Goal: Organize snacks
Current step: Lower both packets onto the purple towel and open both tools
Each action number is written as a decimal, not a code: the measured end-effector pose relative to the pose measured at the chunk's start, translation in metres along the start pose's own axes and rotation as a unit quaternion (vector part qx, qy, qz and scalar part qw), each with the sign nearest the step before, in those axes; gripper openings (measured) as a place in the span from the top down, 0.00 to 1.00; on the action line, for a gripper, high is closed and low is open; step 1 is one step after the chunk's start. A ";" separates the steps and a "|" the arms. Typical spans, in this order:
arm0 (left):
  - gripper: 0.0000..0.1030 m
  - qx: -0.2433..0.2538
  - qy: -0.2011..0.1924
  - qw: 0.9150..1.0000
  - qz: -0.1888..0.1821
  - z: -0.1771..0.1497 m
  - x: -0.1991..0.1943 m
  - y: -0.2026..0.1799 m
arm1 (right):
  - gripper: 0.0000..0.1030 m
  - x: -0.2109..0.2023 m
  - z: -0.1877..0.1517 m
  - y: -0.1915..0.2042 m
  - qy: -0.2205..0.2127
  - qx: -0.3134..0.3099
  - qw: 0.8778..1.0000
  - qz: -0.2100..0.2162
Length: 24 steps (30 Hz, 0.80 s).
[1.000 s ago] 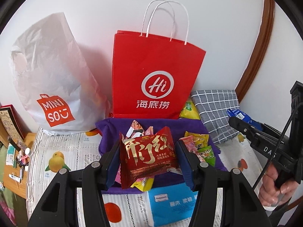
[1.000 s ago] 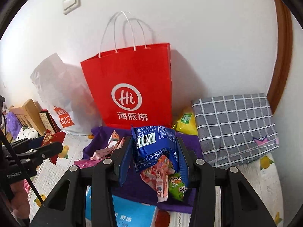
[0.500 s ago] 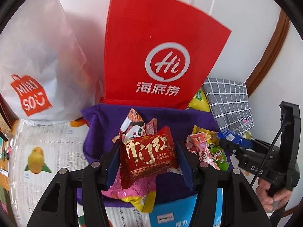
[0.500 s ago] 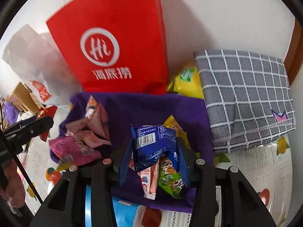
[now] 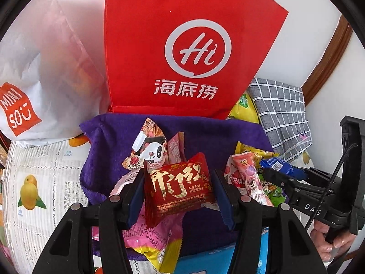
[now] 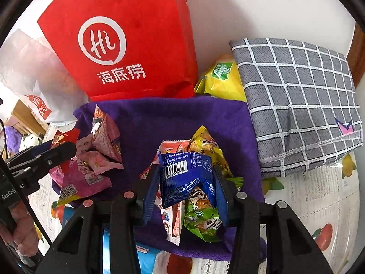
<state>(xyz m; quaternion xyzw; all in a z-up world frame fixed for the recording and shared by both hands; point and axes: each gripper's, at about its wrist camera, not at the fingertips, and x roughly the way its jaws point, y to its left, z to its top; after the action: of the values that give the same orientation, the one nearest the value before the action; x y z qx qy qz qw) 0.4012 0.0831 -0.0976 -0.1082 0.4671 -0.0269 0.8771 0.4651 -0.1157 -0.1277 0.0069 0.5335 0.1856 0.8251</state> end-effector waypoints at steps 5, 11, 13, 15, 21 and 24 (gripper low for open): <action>0.47 0.001 0.006 1.000 0.004 -0.002 0.006 0.000 | 0.56 0.008 -0.002 0.001 0.015 0.000 1.000 0.001; 0.45 -0.002 0.019 1.000 0.003 -0.003 0.015 0.002 | 0.52 0.016 -0.002 -0.001 0.022 0.005 1.000 -0.001; 0.45 -0.002 0.021 1.000 0.001 -0.004 0.016 0.001 | 0.49 0.015 -0.001 -0.001 0.021 0.002 1.000 -0.004; 0.44 -0.003 0.021 1.000 -0.004 -0.004 0.016 0.001 | 0.46 0.014 -0.001 0.000 0.021 -0.004 1.000 -0.003; 0.31 -0.009 0.021 1.000 -0.014 -0.003 0.015 0.000 | 0.32 -0.003 -0.001 0.004 0.002 -0.008 1.000 -0.003; 0.30 -0.009 0.016 1.000 -0.010 -0.002 0.012 0.000 | 0.31 -0.014 0.000 0.004 -0.012 -0.008 1.000 -0.002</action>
<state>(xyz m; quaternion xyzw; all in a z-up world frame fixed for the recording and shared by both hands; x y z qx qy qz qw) 0.4059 0.0805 -0.1083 -0.1201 0.4804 -0.0337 0.8681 0.4589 -0.1165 -0.1142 0.0020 0.5225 0.1883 0.8316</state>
